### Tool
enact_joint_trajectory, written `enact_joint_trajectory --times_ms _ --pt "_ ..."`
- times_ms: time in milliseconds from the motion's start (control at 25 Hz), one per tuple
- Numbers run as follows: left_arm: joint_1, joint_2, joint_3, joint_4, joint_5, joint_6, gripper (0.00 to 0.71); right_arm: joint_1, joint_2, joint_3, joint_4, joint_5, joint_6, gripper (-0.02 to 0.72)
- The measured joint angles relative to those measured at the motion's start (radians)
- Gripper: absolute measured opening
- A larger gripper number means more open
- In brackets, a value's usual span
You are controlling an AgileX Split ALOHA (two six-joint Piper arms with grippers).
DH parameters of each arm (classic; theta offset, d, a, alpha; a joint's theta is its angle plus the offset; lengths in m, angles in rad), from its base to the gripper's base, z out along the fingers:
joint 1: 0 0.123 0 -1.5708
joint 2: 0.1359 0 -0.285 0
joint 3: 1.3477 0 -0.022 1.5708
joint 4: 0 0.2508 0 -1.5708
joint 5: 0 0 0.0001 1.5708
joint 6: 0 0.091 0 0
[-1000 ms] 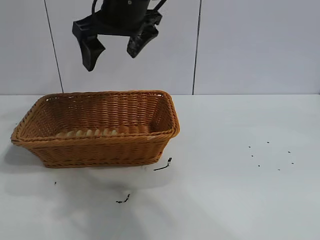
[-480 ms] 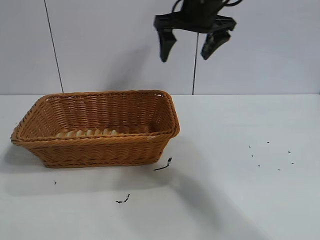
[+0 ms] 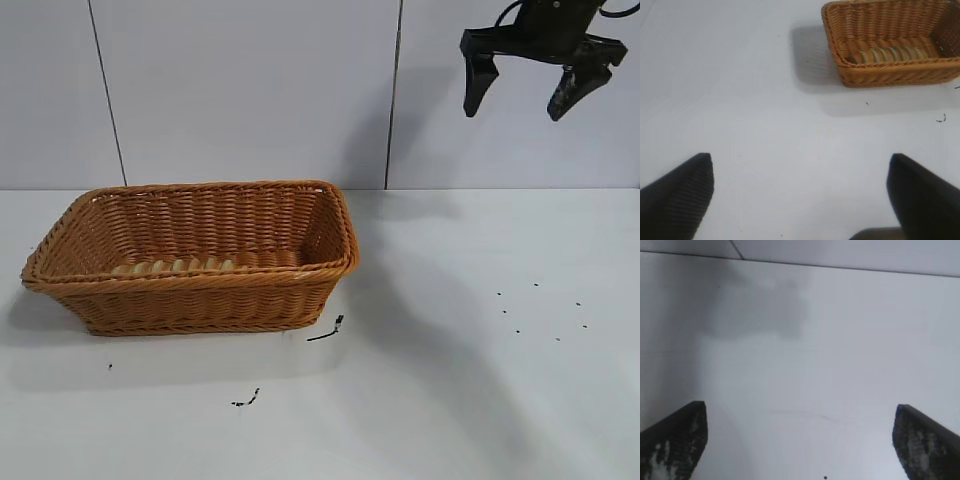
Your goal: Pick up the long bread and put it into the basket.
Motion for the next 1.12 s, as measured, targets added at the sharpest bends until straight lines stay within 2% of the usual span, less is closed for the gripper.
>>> enact_joint_trajectory --times_ms 240,400,840,960,1120 --pt "0.000 0.000 0.000 0.000 0.000 0.000 0.693 -0.001 -0.139 0.142 0.000 0.000 0.001 0.689" --pt "0.000 0.000 0.000 0.000 0.000 0.000 0.693 -0.001 -0.314 0.326 -0.001 -0.001 0.001 0.689" --pt "0.000 0.000 0.000 0.000 0.000 0.000 0.693 -0.001 -0.927 0.937 -0.019 -0.002 -0.003 0.689" --pt "0.000 0.000 0.000 0.000 0.000 0.000 0.693 -0.001 -1.090 1.117 -0.019 -0.022 -0.003 0.689" --pt "0.000 0.000 0.000 0.000 0.000 0.000 0.693 -0.001 -1.298 1.358 -0.020 -0.089 -0.003 0.689"
